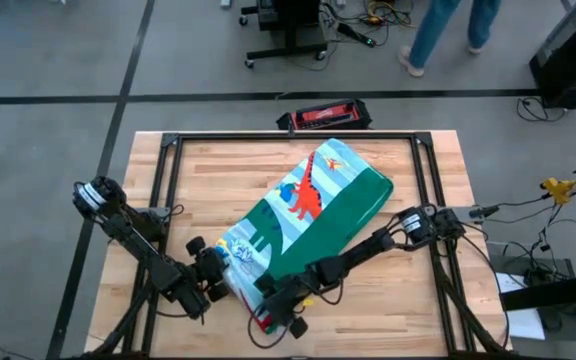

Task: Roll towel
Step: Roll the multi-color dinosaur print towel

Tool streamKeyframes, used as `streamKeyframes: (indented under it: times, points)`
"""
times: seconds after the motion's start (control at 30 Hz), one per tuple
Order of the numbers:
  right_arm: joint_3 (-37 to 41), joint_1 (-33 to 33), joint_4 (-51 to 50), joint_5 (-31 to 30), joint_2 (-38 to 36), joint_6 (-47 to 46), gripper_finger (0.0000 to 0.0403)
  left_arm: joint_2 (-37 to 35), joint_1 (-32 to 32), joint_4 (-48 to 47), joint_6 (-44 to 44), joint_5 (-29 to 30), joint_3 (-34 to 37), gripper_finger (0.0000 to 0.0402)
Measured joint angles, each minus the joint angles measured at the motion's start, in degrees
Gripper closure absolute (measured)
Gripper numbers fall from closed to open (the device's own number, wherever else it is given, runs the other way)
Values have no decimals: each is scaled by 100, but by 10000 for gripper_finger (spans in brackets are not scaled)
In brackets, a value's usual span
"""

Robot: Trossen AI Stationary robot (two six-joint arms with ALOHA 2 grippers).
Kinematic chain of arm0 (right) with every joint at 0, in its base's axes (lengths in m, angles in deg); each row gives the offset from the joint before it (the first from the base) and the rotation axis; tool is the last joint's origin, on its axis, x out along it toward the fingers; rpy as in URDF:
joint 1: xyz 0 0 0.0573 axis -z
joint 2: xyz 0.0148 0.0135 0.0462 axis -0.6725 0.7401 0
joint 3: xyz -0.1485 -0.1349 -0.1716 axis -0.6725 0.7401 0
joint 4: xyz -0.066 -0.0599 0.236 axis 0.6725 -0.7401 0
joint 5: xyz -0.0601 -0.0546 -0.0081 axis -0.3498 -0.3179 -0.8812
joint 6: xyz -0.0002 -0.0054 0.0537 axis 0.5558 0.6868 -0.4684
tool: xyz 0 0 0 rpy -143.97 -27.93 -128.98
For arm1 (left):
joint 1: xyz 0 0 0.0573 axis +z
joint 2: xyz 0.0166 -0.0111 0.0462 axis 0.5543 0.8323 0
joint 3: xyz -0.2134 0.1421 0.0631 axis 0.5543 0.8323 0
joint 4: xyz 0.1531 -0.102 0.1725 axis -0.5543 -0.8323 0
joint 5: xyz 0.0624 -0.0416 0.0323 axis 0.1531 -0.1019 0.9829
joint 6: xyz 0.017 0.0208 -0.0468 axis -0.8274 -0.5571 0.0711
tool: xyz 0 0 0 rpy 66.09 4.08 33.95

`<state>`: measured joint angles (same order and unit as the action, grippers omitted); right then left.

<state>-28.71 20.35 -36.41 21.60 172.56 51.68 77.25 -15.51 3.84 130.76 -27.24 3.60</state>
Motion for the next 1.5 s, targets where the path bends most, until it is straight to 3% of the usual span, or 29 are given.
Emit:
streamKeyframes:
  times: [0.23,0.37,0.67,1.0,1.3,1.5]
  points:
    - [-127,-40,-44,16,-339,553,240,0,0,10,-31,-10,0,285]
    - [-397,246,52,168,-382,776,236,-1,0,17,-31,-13,0,285]
    - [-578,902,390,1128,54,433,247,-12,2,20,-54,-42,-52,285]
    - [-567,1073,625,1281,657,495,243,-9,0,-48,-239,-135,-296,285]
    - [-576,1073,718,1445,768,482,243,-17,-2,-1511,-126,113,-1264,285]
    - [-576,1082,718,1466,770,496,243,-6,-107,-1508,82,120,-1711,285]
